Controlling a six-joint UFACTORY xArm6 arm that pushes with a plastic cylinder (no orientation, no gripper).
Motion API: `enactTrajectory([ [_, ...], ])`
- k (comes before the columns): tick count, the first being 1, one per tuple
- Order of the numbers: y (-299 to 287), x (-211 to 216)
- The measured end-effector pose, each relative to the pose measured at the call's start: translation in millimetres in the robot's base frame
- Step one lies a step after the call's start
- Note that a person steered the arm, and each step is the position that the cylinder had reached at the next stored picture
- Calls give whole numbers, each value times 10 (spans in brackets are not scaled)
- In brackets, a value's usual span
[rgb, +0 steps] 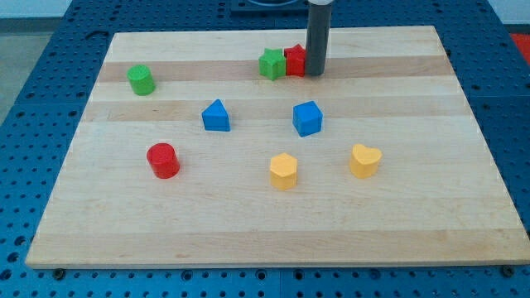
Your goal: Push the green circle towards the center of the board
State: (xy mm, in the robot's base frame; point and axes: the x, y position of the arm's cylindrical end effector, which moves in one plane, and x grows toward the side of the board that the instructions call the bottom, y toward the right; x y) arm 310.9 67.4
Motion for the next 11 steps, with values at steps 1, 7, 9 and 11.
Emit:
enactTrajectory([
  [1, 53, 497],
  [7, -3624, -50],
  [9, -2871, 177],
  [11, -3428, 288],
])
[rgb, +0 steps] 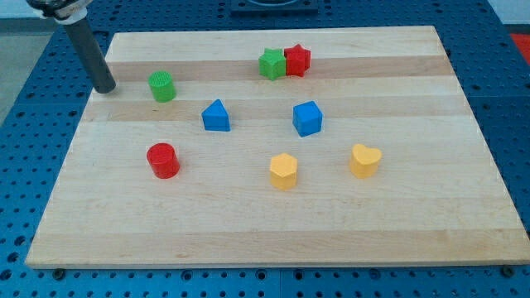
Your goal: Push the green circle towards the center of the board
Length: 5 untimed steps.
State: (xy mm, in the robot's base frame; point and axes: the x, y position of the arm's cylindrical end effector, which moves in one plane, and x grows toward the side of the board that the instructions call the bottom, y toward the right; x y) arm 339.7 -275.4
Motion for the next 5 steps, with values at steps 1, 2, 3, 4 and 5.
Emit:
enactTrajectory([
  [1, 659, 2],
  [2, 1443, 1],
  [3, 1657, 12],
  [4, 1491, 165],
  [5, 1615, 160],
])
